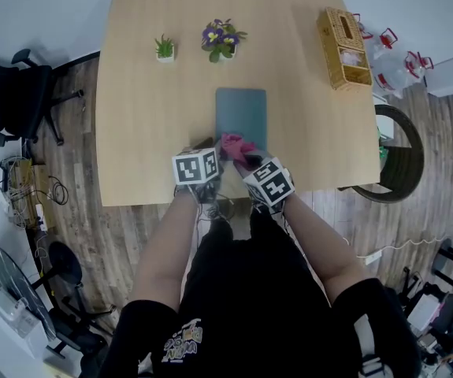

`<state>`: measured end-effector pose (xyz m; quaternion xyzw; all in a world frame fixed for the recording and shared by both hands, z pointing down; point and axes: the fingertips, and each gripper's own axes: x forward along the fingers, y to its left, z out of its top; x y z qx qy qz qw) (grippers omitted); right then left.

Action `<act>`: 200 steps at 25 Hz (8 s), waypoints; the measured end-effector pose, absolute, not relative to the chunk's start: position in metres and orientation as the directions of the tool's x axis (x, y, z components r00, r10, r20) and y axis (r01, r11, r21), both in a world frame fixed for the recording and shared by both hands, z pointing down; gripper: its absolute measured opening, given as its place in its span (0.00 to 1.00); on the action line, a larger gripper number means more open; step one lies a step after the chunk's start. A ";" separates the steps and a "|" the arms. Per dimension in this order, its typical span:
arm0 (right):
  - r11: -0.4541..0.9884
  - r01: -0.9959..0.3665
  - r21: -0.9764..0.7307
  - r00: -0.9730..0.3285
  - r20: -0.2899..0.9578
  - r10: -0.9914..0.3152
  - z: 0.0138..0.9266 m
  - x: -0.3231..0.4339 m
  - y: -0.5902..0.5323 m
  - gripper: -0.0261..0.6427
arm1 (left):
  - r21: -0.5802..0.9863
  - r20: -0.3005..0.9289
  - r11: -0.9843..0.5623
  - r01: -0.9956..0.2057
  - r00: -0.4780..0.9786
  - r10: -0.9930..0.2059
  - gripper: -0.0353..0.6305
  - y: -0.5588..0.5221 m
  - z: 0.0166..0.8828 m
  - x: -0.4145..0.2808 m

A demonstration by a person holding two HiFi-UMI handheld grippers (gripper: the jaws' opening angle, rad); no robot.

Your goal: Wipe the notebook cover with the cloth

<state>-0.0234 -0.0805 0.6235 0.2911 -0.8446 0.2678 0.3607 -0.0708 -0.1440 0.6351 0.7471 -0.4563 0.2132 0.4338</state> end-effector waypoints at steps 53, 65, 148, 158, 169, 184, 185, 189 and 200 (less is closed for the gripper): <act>0.874 -0.468 0.130 -0.446 0.819 -0.360 0.621 -0.059 -0.266 0.13 | 0.488 0.719 -0.187 -0.853 0.514 -0.469 0.20 -0.144 0.635 -0.074; 0.917 -0.394 0.065 -0.504 0.819 -0.275 0.621 -0.073 -0.208 0.13 | 0.478 0.720 -0.191 -0.857 0.508 -0.473 0.20 -0.144 0.635 -0.074; 0.658 -0.641 -0.395 -0.763 0.422 -0.490 0.485 -0.013 0.025 0.12 | 0.289 0.447 -0.636 -0.716 0.688 -0.571 0.09 0.009 0.497 -0.047; 0.732 -0.565 -0.382 -0.821 0.351 -0.451 0.465 0.076 0.104 0.12 | 0.255 0.430 -0.542 -0.801 0.596 -0.678 0.09 0.096 0.474 0.029; 0.801 -0.454 -0.390 -0.883 0.314 -0.348 0.462 0.090 0.175 0.12 | 0.197 0.455 -0.458 -0.867 0.495 -0.740 0.09 0.189 0.470 0.051; 0.816 -0.450 -0.364 -0.887 0.291 -0.359 0.446 0.086 0.186 0.12 | 0.223 0.372 -0.386 -0.895 0.444 -0.815 0.08 0.192 0.444 0.031; 0.814 -0.451 -0.365 -0.886 0.288 -0.362 0.444 0.087 0.186 0.12 | 0.219 0.372 -0.387 -0.895 0.444 -0.815 0.08 0.193 0.443 0.031; 0.812 -0.456 -0.364 -0.885 0.281 -0.371 0.440 0.084 0.185 0.12 | 0.208 0.372 -0.396 -0.894 0.447 -0.814 0.08 0.195 0.438 0.029; 0.800 -0.466 -0.378 -0.881 0.285 -0.378 0.443 0.083 0.189 0.12 | 0.198 0.377 -0.403 -0.894 0.449 -0.810 0.08 0.200 0.435 0.027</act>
